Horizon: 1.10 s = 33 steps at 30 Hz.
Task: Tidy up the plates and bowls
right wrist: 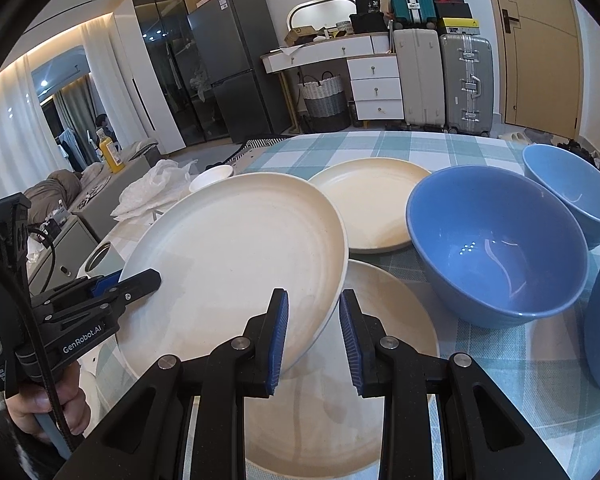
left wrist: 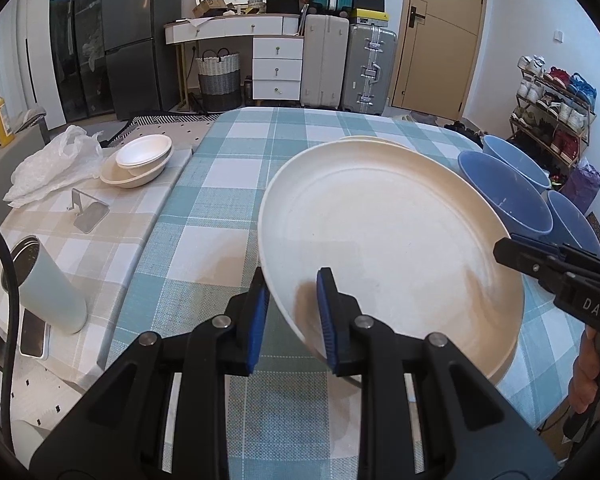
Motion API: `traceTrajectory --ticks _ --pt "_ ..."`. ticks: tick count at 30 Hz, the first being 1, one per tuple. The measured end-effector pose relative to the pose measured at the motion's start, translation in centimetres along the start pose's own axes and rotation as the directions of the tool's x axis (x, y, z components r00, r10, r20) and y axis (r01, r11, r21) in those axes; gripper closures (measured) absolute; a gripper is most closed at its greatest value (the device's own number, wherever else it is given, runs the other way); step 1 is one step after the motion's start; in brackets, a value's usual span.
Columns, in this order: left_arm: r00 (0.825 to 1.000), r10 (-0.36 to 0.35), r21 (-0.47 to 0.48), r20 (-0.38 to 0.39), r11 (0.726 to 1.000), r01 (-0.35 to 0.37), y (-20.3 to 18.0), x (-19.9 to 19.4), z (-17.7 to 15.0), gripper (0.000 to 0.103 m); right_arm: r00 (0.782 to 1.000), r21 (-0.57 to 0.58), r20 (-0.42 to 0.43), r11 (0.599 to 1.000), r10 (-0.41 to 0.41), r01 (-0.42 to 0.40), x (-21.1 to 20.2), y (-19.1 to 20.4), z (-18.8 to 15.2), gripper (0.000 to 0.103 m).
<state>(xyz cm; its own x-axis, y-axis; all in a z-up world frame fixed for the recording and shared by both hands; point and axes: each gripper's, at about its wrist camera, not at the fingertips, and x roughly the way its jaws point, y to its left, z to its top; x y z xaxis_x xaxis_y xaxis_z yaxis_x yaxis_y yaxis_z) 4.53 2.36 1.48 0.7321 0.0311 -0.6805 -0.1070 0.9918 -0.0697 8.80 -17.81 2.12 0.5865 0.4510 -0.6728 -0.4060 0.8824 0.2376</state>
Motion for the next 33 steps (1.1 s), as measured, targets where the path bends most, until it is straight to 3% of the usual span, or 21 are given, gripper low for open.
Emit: traceTrajectory --ticks 24,33 --pt "0.996 -0.071 0.068 -0.057 0.995 0.075 -2.6 1.6 -1.5 0.081 0.999 0.066 -0.017 0.996 -0.052 0.053 -1.9 -2.5 -3.0 0.075" --pt "0.995 -0.065 0.092 -0.077 0.993 0.072 -3.2 2.7 -2.3 0.08 0.996 0.069 -0.034 0.994 -0.078 0.08 -1.4 -2.8 -3.8 0.075"
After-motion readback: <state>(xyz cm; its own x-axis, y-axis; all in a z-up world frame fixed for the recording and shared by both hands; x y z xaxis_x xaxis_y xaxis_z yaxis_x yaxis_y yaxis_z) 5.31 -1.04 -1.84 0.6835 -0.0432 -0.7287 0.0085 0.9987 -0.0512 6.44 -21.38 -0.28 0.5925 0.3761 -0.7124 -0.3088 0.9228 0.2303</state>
